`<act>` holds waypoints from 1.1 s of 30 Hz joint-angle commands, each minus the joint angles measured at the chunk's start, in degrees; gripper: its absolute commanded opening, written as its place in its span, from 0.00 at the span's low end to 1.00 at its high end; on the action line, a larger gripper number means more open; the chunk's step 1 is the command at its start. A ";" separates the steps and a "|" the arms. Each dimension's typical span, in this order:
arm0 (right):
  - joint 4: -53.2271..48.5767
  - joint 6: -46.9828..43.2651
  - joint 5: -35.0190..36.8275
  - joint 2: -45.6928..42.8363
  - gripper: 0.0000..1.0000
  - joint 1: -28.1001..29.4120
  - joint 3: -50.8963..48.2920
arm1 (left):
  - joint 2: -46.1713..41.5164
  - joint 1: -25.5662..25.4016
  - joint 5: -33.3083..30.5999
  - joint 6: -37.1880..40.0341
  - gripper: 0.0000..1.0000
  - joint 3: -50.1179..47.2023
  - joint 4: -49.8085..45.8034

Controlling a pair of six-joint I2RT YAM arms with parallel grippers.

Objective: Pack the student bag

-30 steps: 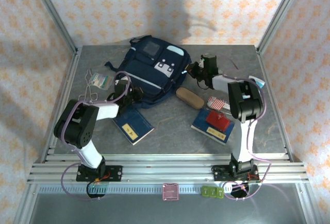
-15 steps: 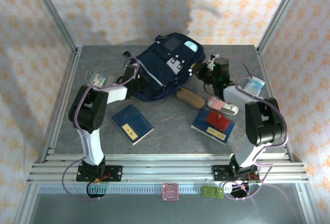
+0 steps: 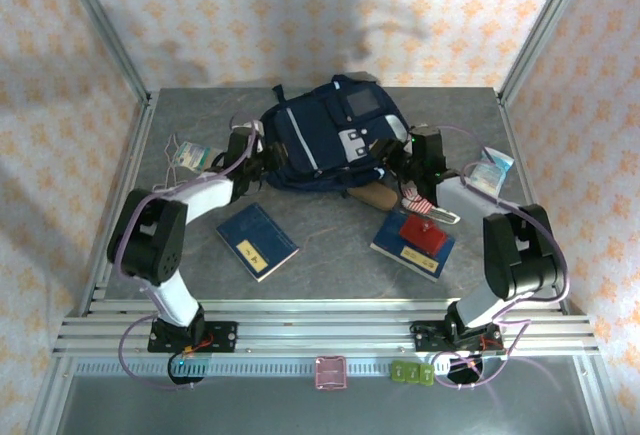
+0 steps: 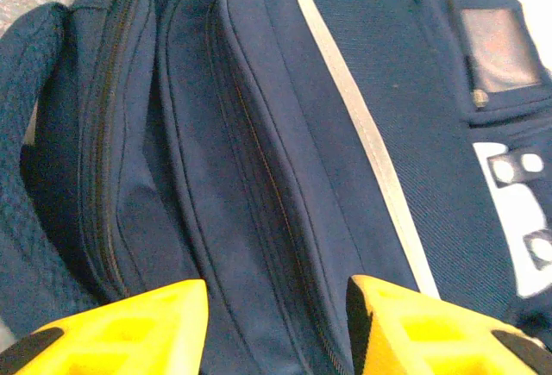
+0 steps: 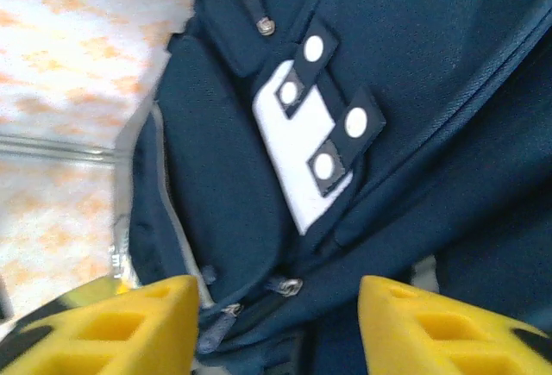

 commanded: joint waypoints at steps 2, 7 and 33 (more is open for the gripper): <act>-9.04 -2.11 9.30 -6.05 0.59 -2.12 -0.61 | -4.87 -3.07 1.28 -3.03 0.48 -6.37 2.42; -9.48 -0.76 7.72 -5.06 0.66 -6.55 -2.09 | -7.18 -7.96 -0.41 -5.88 0.48 -11.86 4.58; -0.45 11.40 -7.54 2.48 0.00 -4.36 6.77 | 1.31 -22.04 0.85 -5.74 0.57 -16.43 31.34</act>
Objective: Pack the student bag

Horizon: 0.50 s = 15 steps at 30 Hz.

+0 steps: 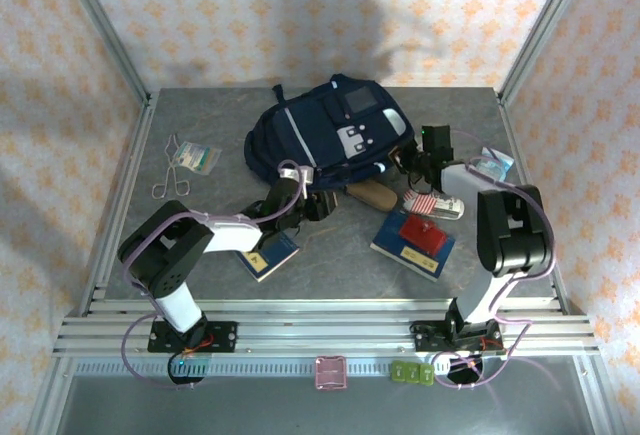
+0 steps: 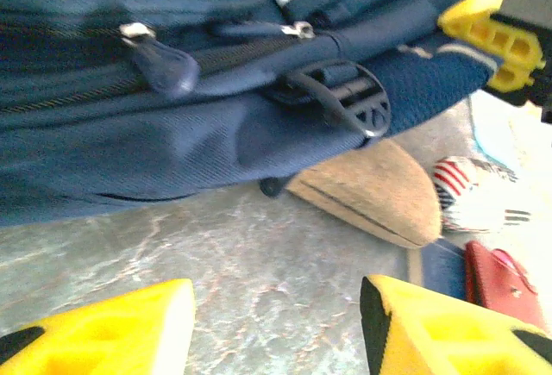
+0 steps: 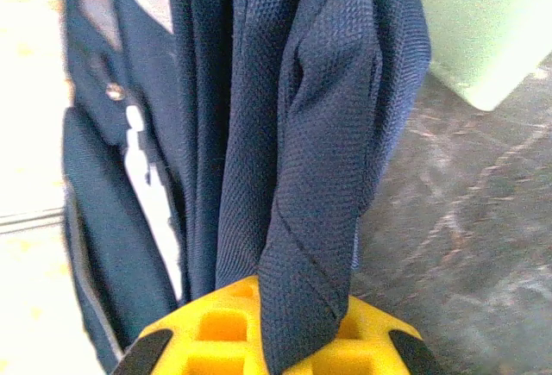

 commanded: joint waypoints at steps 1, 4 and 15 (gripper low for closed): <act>4.04 5.70 -3.53 -6.85 0.00 2.25 0.67 | 0.59 -0.84 0.35 0.04 0.58 -1.54 9.83; 5.13 10.15 -1.99 -9.35 0.00 3.86 0.12 | 1.38 -1.34 -0.27 0.02 0.59 -1.95 13.01; 6.47 16.97 1.63 -13.14 0.00 8.89 1.30 | 3.51 -2.14 -10.12 1.85 0.68 -6.59 28.04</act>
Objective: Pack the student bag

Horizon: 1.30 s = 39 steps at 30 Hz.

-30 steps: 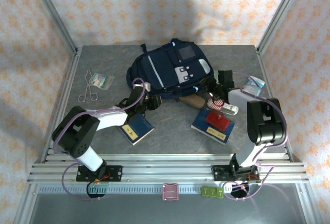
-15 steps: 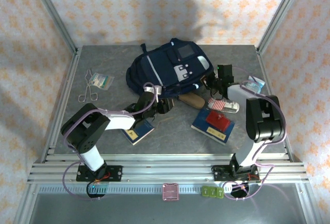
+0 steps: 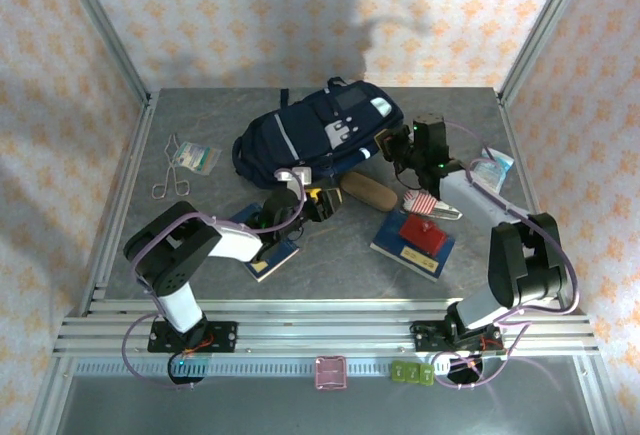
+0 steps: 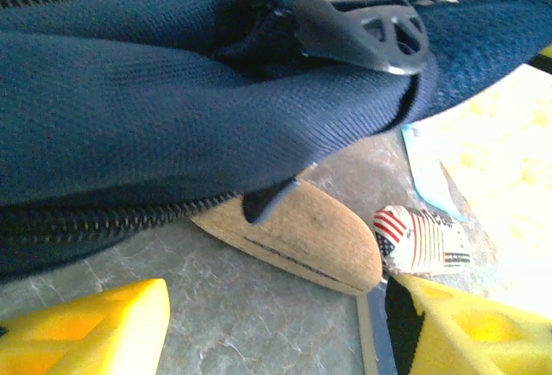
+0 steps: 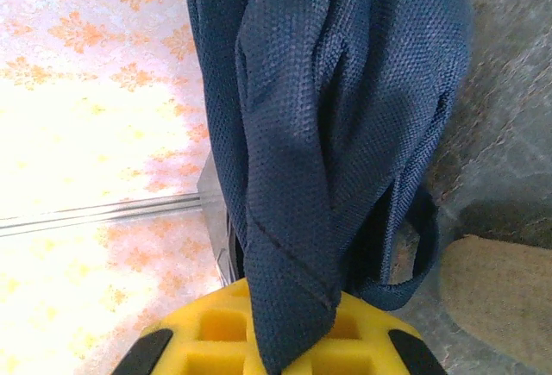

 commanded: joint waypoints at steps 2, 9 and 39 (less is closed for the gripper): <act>4.47 2.91 -1.28 -2.81 0.00 1.86 1.71 | 2.36 -0.33 -6.44 3.92 0.68 -2.17 13.26; 4.57 3.30 -1.50 -2.77 0.00 2.55 2.56 | 5.60 -0.41 -8.97 10.39 0.56 0.37 17.23; 5.67 0.27 0.31 1.94 0.00 -1.40 2.07 | 1.86 -1.05 -12.56 14.82 0.00 -0.63 4.29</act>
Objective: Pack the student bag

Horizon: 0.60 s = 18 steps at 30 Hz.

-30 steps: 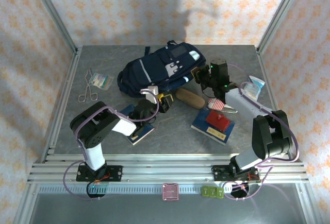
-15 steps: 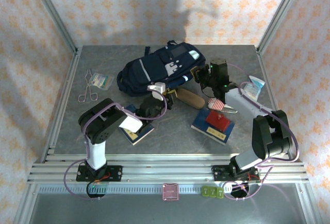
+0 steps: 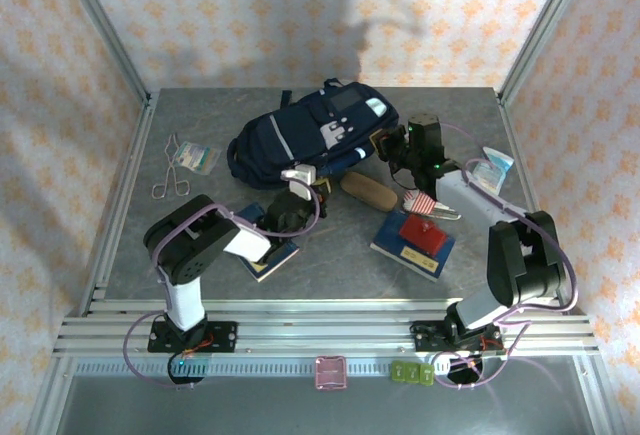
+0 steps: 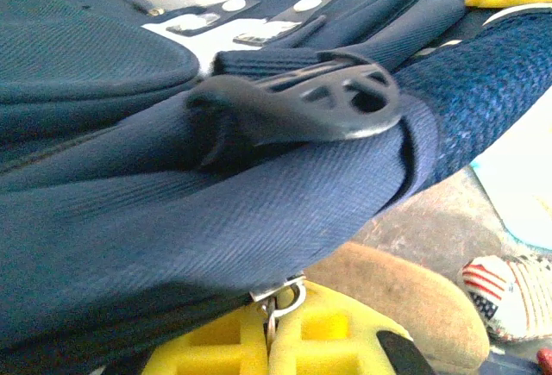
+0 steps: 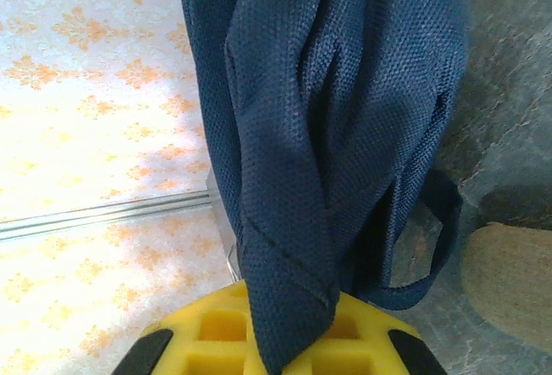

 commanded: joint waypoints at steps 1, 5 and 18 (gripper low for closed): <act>4.46 -1.94 -0.17 1.11 0.00 -2.42 1.90 | -4.09 0.51 -1.50 -1.21 0.00 -1.77 -6.52; 5.23 -3.35 -0.47 3.09 0.00 -5.54 1.81 | -7.25 1.06 -1.95 -1.65 0.00 -3.15 -12.95; 4.34 -7.93 -0.14 17.75 0.00 -13.30 11.66 | -15.28 3.76 -2.44 -1.27 0.00 -4.35 -33.25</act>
